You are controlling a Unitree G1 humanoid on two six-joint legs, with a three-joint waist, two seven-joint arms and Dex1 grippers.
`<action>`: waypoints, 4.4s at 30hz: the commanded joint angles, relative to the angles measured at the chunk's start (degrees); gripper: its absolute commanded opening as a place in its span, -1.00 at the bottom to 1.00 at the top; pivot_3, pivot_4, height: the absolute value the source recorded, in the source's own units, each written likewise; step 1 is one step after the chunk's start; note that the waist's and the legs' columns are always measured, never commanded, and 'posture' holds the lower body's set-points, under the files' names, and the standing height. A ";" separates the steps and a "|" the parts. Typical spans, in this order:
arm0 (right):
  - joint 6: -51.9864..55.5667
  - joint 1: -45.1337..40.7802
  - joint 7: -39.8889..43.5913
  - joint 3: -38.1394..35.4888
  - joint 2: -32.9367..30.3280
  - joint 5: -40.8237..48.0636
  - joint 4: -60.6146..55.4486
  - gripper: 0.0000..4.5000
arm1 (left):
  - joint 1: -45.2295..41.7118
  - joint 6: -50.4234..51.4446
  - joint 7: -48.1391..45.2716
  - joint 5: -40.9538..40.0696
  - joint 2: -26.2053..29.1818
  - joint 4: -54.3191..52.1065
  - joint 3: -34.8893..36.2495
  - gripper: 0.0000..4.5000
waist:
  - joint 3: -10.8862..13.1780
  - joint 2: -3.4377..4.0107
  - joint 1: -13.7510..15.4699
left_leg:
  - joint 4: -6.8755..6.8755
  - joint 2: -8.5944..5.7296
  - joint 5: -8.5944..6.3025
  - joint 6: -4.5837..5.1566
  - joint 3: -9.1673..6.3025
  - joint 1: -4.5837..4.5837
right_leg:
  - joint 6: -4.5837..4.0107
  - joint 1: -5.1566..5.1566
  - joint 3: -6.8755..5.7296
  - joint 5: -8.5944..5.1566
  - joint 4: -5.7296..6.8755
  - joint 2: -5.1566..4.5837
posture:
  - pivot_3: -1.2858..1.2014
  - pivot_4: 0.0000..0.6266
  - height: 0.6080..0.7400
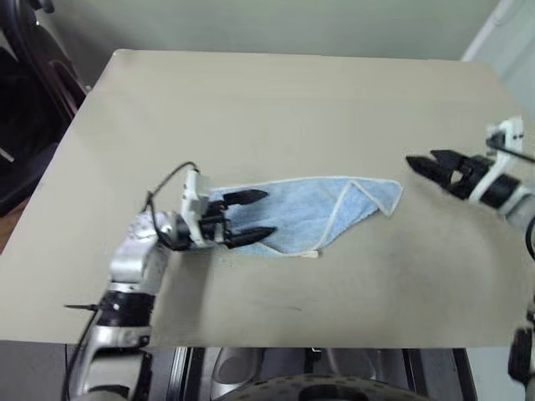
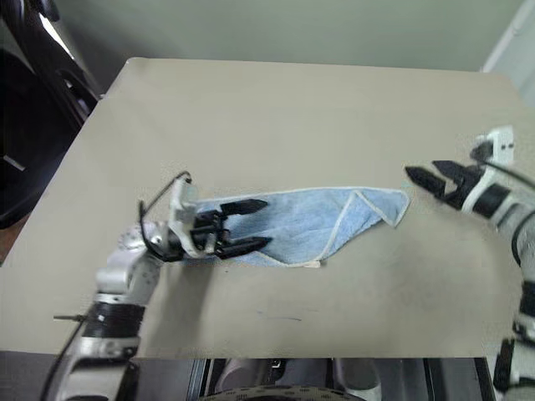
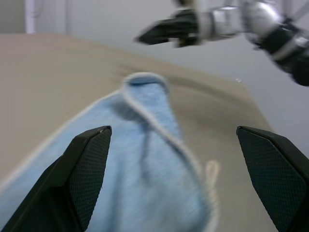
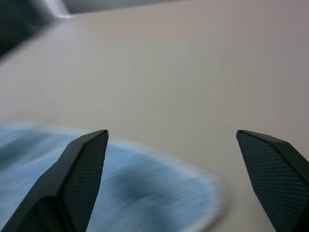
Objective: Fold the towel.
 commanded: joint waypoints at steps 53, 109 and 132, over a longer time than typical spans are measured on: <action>-7.81 -15.28 22.01 13.27 3.05 -19.08 30.03 -0.98 | 0.27 -7.22 2.82 0.94 0.89 0.76 -0.73 1.00 | 0.16 0.48 0.52 | -0.02 0.04 -0.01 -0.09 -0.07 0.06 | -1.10 -0.26 -0.11 -0.03 0.54 0.03 | 0.03 -0.52 0.89; 4.64 -9.51 18.05 -12.44 -18.71 14.08 -27.16 -0.98 | -26.14 -18.74 -5.90 12.33 3.42 59.90 9.72 1.00 | 0.25 0.44 1.70 | 0.19 -0.21 0.37 -0.44 -0.08 -0.60 | 0.00 -0.61 0.01 -0.30 0.68 -0.03 | 0.03 -0.52 0.89; 4.38 -7.36 15.50 -12.69 -21.25 17.12 -29.87 -0.98 | -30.20 -12.14 -9.08 23.33 8.19 63.99 2.01 1.00 | 0.20 0.51 1.39 | 0.29 -0.46 0.27 0.05 -0.07 -0.46 | 0.36 -0.42 0.07 -0.31 0.68 -0.23 | 0.03 -0.52 0.89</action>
